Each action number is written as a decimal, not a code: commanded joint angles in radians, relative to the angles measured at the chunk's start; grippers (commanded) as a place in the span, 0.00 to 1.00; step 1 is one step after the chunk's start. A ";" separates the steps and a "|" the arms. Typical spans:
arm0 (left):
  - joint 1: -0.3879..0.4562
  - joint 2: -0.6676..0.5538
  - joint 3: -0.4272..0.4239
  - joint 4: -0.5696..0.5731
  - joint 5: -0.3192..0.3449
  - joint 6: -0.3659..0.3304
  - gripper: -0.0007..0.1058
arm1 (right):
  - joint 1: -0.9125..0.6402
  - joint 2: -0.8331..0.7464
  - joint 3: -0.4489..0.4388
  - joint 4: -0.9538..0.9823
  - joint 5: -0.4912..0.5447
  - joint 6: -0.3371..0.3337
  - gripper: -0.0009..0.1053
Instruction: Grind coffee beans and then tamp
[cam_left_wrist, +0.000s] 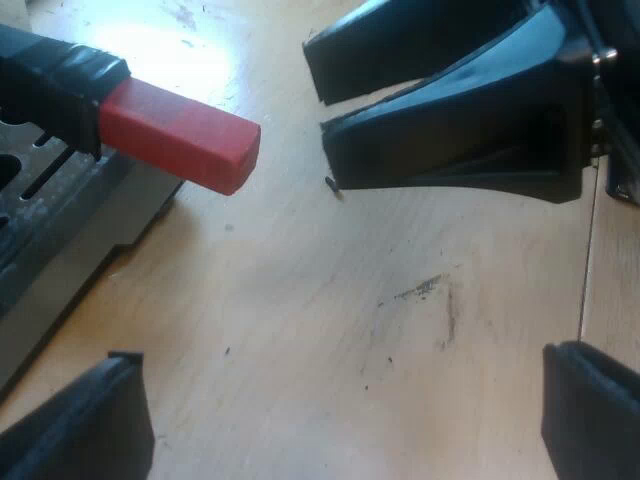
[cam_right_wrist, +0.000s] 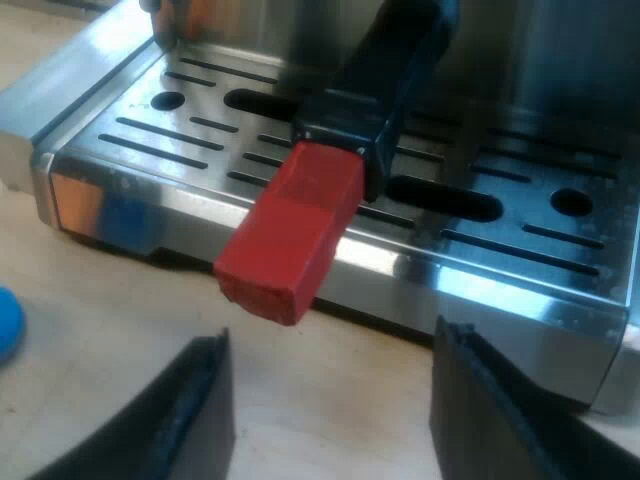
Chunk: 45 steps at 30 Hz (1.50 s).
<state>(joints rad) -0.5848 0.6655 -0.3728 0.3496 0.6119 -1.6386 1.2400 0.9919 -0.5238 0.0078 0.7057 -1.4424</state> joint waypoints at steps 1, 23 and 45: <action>-0.006 0.001 -0.001 -0.019 -0.007 0.005 0.77 | 0.001 0.027 -0.004 -0.055 0.015 0.011 0.34; -0.006 0.001 -0.001 -0.019 -0.002 -0.001 0.77 | -0.001 0.192 -0.004 -0.261 0.100 0.006 0.29; -0.006 0.001 -0.001 -0.012 0.013 -0.013 0.77 | -0.093 0.192 -0.006 -0.296 0.144 -0.054 0.28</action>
<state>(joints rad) -0.5848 0.6655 -0.3728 0.3496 0.6149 -1.6406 1.1831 1.1843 -0.5183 -0.2437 0.7560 -1.4947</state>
